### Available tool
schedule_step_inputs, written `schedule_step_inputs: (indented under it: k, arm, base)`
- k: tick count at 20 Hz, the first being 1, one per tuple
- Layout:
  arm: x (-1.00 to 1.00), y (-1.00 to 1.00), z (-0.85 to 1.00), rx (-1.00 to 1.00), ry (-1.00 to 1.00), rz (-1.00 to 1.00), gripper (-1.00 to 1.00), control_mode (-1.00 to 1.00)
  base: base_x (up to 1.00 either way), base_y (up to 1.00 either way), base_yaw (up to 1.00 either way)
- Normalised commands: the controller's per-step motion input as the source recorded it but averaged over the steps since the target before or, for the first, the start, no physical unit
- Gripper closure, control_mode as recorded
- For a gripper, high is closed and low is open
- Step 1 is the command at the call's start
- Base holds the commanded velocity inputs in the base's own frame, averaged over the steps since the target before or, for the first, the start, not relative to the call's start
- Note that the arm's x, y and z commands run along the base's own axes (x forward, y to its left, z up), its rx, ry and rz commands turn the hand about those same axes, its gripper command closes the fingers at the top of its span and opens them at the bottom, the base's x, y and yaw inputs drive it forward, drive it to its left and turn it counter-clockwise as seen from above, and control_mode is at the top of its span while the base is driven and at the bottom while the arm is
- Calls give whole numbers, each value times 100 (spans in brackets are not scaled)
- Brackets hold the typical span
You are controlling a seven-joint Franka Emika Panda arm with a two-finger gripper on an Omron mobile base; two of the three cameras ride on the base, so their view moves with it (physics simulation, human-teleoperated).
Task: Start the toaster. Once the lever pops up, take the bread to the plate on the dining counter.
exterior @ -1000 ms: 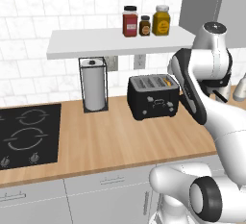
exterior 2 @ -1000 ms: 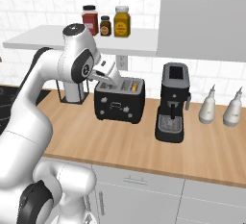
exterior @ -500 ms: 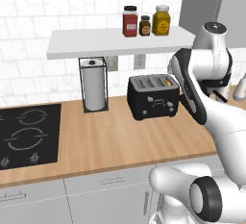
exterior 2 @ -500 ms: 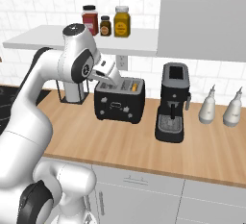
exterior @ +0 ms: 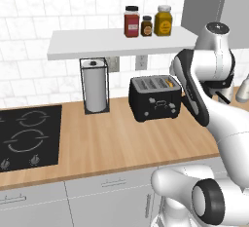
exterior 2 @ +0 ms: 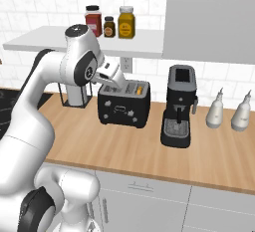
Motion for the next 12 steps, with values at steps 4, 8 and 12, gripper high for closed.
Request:
schedule_step_inputs:
  k: [4, 8, 12]
  arm:
    - [0, 0, 0, 0, 0, 0, -100, -100]
    - [0, 0, 0, 0, 0, 0, -100, -100]
    - [0, 0, 0, 0, 0, 0, -100, -100]
  base:
    - [0, 0, 0]
    - [0, 0, 0]
    - [0, 0, 0]
